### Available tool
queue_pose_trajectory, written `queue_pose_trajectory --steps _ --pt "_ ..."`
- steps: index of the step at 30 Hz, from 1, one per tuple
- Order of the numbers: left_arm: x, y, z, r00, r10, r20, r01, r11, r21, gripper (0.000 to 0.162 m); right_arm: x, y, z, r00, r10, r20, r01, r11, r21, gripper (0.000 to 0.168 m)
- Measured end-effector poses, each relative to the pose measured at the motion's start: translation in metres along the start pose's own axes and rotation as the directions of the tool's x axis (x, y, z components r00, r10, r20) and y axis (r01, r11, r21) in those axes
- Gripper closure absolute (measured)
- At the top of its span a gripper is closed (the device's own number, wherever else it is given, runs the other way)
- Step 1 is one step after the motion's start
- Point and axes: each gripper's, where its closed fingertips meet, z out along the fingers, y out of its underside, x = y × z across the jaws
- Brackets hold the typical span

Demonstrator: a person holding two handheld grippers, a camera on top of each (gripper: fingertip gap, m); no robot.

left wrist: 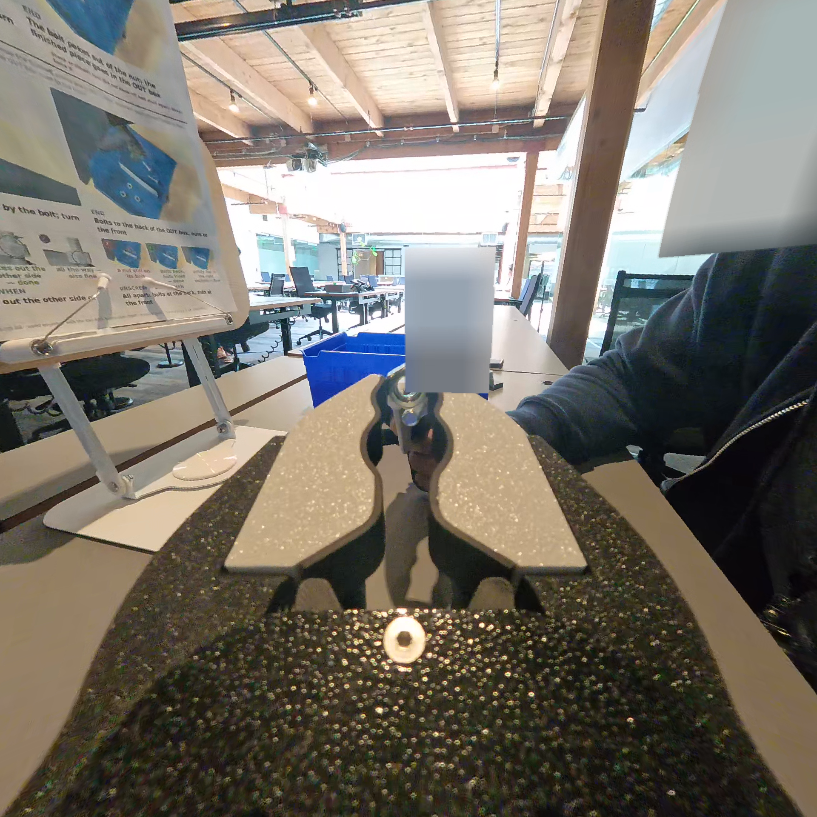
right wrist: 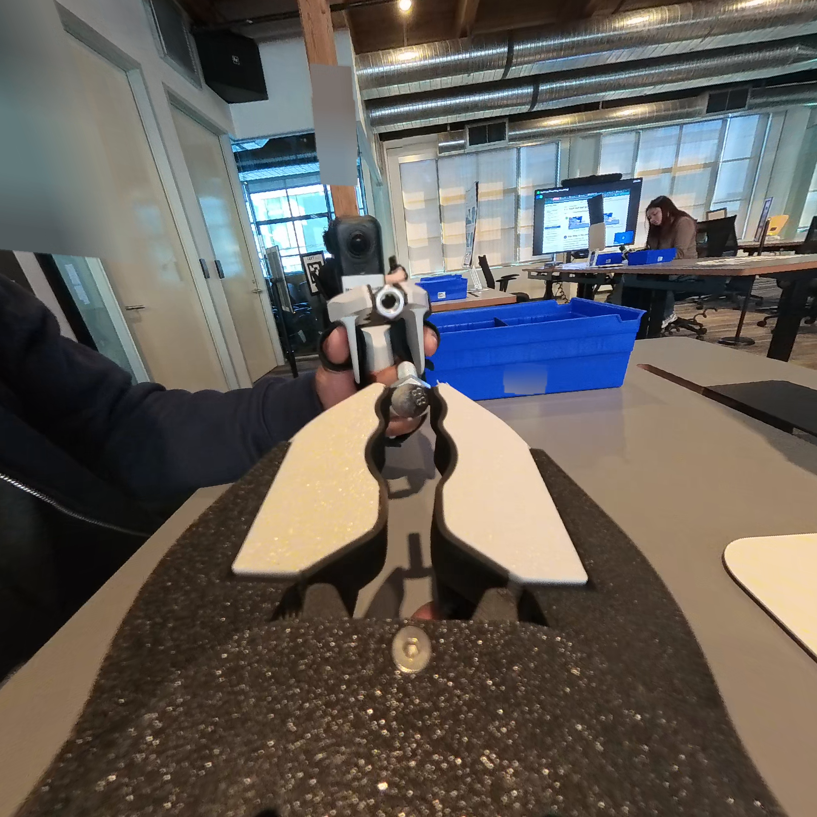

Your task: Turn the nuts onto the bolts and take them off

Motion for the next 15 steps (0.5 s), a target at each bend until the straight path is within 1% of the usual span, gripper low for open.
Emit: queue_pose_trajectory --steps 6,8,9,11,13,15 --pt "0.003 0.000 0.000 0.998 -0.043 -0.040 0.044 0.999 0.021 0.146 -0.003 0.000 0.000 1.000 -0.003 0.010 0.003 1.000 0.002 0.152" --pt "0.002 0.001 -0.001 0.998 -0.043 -0.038 0.044 0.999 0.008 0.146 -0.004 -0.001 0.000 1.000 -0.001 0.015 0.001 1.000 0.004 0.152" --pt "0.002 0.005 -0.001 0.999 -0.020 -0.030 0.020 1.000 -0.022 0.146 -0.006 -0.002 0.000 1.000 0.003 0.021 -0.003 1.000 0.008 0.152" --pt "0.003 0.013 -0.001 0.997 0.074 -0.009 -0.075 0.992 -0.103 0.146 -0.011 -0.003 0.001 0.998 0.023 0.052 -0.024 1.000 0.017 0.152" --pt "0.008 0.019 0.001 0.982 0.186 -0.013 -0.185 0.969 -0.165 0.145 -0.018 -0.005 -0.001 0.995 0.056 0.085 -0.059 0.998 0.034 0.152" --pt "0.012 0.025 0.007 0.968 0.251 -0.022 -0.250 0.947 -0.203 0.145 -0.022 -0.008 -0.005 0.988 0.096 0.118 -0.103 0.993 0.056 0.152"
